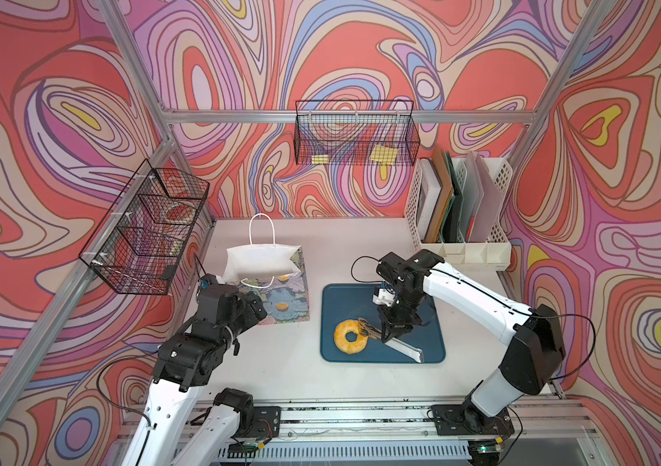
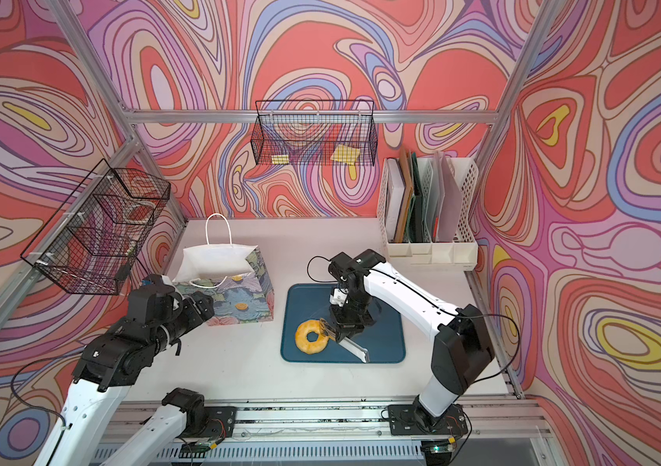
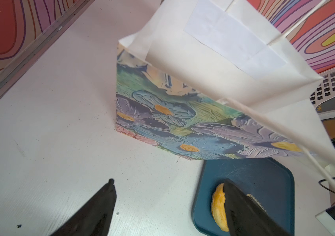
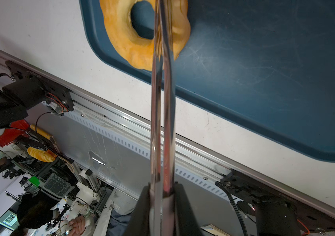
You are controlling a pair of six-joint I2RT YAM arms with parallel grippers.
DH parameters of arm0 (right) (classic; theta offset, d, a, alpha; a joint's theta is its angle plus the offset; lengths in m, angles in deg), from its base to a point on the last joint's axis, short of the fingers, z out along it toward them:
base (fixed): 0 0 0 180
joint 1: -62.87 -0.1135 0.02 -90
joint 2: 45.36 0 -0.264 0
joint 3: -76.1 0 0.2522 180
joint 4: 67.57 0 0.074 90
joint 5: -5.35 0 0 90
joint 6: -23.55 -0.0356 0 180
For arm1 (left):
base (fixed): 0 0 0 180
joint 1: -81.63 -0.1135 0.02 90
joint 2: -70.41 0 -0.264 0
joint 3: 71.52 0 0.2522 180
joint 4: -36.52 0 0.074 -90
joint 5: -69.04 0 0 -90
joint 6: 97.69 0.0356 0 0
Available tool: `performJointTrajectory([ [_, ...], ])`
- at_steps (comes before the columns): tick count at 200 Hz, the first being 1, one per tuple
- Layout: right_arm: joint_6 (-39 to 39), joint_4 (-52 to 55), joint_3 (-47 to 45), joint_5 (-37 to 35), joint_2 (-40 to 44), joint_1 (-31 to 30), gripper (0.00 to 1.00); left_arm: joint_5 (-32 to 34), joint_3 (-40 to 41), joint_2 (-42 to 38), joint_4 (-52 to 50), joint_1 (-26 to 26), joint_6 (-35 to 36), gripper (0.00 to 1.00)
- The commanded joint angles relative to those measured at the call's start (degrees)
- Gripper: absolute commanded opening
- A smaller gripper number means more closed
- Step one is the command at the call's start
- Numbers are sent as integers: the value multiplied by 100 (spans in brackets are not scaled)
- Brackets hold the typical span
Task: Pack bread into a paper bag
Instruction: Pick up the fake bread from the plate.
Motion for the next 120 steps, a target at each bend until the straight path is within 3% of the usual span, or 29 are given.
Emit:
performJointTrajectory([
  [1,29,145,336,139,34,29,11,92,-48,1,-39,13,74,87],
  [120,67,681,1783,22,45,30,9,130,-290,73,-147,12,101,87],
])
